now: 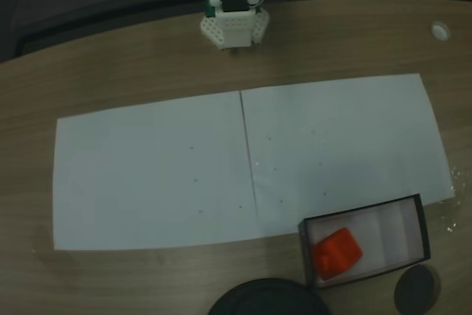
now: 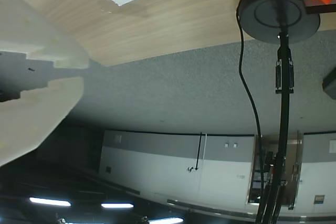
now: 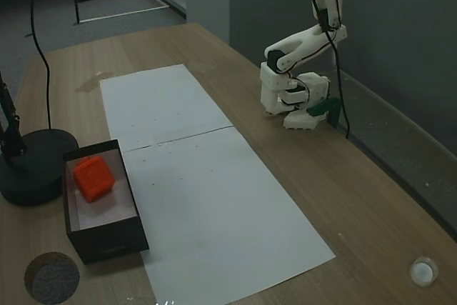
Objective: Grab a orange square and put it in the box.
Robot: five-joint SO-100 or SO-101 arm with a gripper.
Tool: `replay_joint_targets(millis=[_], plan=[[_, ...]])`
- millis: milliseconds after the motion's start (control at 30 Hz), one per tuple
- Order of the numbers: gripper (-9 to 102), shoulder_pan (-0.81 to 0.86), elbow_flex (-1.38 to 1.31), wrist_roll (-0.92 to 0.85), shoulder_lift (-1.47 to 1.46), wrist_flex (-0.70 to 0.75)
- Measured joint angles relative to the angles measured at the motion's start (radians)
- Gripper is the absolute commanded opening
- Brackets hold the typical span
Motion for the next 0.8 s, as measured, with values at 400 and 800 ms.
replay_joint_targets(millis=[400, 800], plan=[[0, 0.005, 0.581, 0.000, 0.588, -0.173], [0, 0.000, 0.922, 0.002, 0.627, -0.327]])
